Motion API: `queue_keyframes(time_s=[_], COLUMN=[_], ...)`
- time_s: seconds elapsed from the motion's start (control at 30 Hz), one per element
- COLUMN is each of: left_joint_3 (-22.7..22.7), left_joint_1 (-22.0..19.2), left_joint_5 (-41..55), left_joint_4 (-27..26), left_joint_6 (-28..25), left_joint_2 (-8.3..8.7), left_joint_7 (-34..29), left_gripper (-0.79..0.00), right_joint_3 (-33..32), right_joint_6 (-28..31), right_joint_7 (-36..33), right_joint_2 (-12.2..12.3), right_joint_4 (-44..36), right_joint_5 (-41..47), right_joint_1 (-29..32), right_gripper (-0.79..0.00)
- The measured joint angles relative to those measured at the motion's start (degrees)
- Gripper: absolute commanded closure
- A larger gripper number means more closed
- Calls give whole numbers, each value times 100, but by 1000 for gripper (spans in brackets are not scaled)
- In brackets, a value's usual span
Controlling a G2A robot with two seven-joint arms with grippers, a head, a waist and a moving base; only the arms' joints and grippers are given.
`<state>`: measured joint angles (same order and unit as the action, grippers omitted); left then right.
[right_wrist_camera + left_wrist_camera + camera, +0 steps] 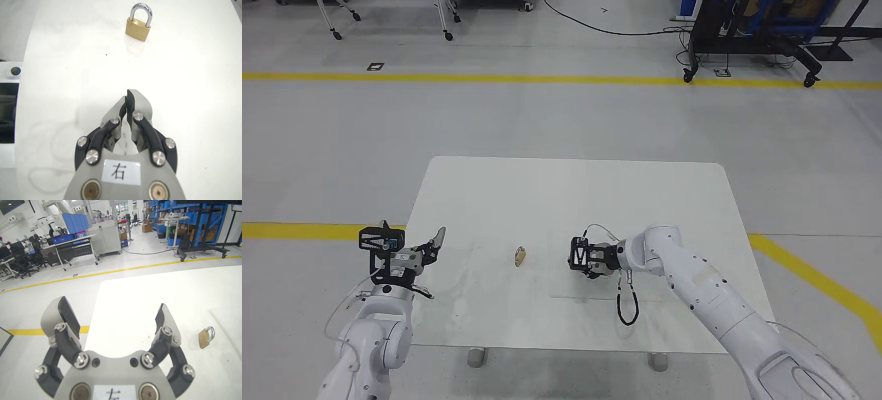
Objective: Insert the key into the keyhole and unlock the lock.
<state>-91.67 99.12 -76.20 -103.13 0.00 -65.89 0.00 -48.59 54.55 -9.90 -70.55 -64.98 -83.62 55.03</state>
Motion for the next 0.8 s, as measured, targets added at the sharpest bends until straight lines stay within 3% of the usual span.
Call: queue_keyframes(time_s=[0.63,0.7,0.8], left_joint_3=[-16,-45,-104], left_joint_1=[61,223,483], left_joint_5=[50,151,368], left_joint_4=[-22,-134,-514], left_joint_6=[-49,-251,-1042], left_joint_2=[-3,-1,38], left_joint_7=[66,144,-59], left_gripper=[-785,-785,-785], right_joint_3=[-163,-165,-194], right_joint_6=[-58,-83,-81], right_joint_7=[226,333,565], right_joint_2=[88,97,135], right_joint_4=[-138,-171,-184], right_joint_5=[-65,-71,-211], right_joint_1=[93,159,218], right_gripper=[0,0,0])
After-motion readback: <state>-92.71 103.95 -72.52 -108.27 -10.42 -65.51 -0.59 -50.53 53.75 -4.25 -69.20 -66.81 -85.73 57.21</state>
